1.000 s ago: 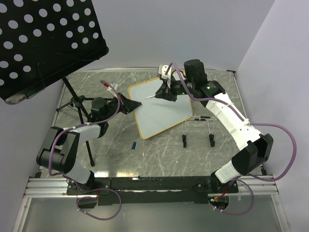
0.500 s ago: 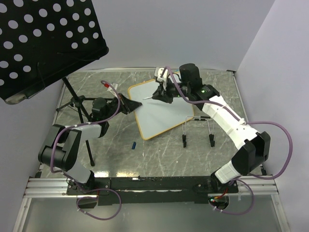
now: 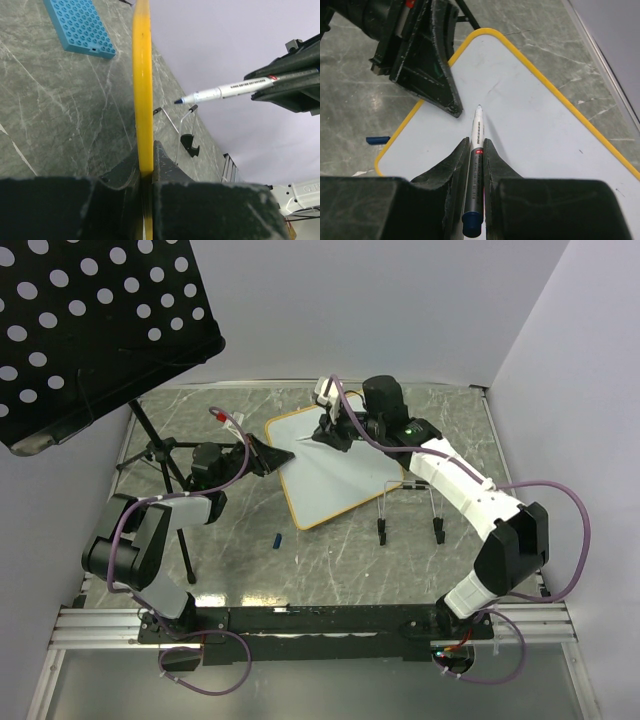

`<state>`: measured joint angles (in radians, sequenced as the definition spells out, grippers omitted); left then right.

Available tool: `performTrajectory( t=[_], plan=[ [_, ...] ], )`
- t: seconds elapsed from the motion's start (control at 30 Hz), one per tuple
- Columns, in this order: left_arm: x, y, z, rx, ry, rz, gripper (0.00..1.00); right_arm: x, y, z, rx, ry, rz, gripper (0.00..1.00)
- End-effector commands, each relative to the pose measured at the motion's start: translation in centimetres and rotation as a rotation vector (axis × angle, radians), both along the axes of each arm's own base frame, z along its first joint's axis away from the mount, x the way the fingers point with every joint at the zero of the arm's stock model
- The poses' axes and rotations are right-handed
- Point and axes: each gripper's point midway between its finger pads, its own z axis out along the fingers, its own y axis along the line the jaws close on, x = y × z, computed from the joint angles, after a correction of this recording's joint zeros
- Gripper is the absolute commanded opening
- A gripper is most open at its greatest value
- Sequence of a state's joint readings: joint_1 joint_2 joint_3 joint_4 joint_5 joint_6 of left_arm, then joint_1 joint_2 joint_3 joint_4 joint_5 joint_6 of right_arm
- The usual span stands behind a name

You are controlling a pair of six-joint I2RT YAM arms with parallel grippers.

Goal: Write a sentence on the whiteboard
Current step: Write on the whiteboard with the whiteboard.

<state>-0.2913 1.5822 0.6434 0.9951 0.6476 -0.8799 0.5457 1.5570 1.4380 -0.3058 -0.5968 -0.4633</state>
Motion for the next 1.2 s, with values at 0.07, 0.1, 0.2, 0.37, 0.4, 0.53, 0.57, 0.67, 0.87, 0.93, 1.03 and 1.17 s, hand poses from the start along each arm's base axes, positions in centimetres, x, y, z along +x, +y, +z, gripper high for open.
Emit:
performTrajectory(
  t=[0.07, 0.1, 0.2, 0.37, 0.4, 0.53, 0.57, 0.67, 0.87, 0.93, 1.03, 1.17],
  plan=[
    [-0.2, -0.1, 6.7, -0.106, -0.225, -0.017, 0.01, 1.7, 0.7, 0.9, 0.036, -0.034, -0.044, 0.0],
    [-0.2, -0.1, 6.7, -0.106, -0.225, -0.015, 0.01, 1.7, 0.8, 0.6, 0.035, -0.025, -0.044, 0.0],
    [-0.3, -0.1, 6.8, -0.109, -0.227, -0.019, 0.01, 2.0, 1.1, 0.2, 0.037, -0.012, -0.047, 0.0],
    [-0.3, -0.2, 6.7, -0.105, -0.229, -0.024, 0.01, 2.1, 1.2, -0.1, 0.035, -0.006, -0.046, 0.0],
    [-0.3, -0.2, 6.8, -0.108, -0.229, -0.023, 0.01, 2.2, 1.1, -0.3, 0.031, -0.006, -0.048, 0.0],
    [-0.2, -0.1, 6.8, -0.11, -0.228, -0.019, 0.01, 1.6, 1.0, -0.5, 0.021, 0.005, -0.033, 0.0],
    [-0.2, -0.1, 6.9, -0.111, -0.231, -0.019, 0.01, 1.5, 0.9, -1.0, 0.015, 0.014, -0.03, 0.0],
    [-0.1, -0.1, 7.0, -0.114, -0.229, -0.014, 0.01, 1.0, 0.7, -1.1, 0.007, 0.018, -0.025, 0.0],
    [0.1, -0.1, 7.0, -0.115, -0.229, -0.011, 0.01, 0.1, 0.3, -1.7, -0.005, 0.036, -0.011, 0.0],
    [0.2, -0.1, 6.9, -0.114, -0.226, -0.009, 0.01, -0.2, 0.2, -1.8, -0.007, 0.041, -0.006, 0.0],
    [0.3, -0.1, 7.0, -0.112, -0.229, -0.007, 0.01, -0.7, -0.1, -2.2, -0.013, 0.052, -0.001, 0.0],
    [0.4, -0.2, 7.2, -0.11, -0.234, -0.009, 0.01, -1.6, -0.3, -3.0, -0.023, 0.076, 0.01, 0.0]
  ],
)
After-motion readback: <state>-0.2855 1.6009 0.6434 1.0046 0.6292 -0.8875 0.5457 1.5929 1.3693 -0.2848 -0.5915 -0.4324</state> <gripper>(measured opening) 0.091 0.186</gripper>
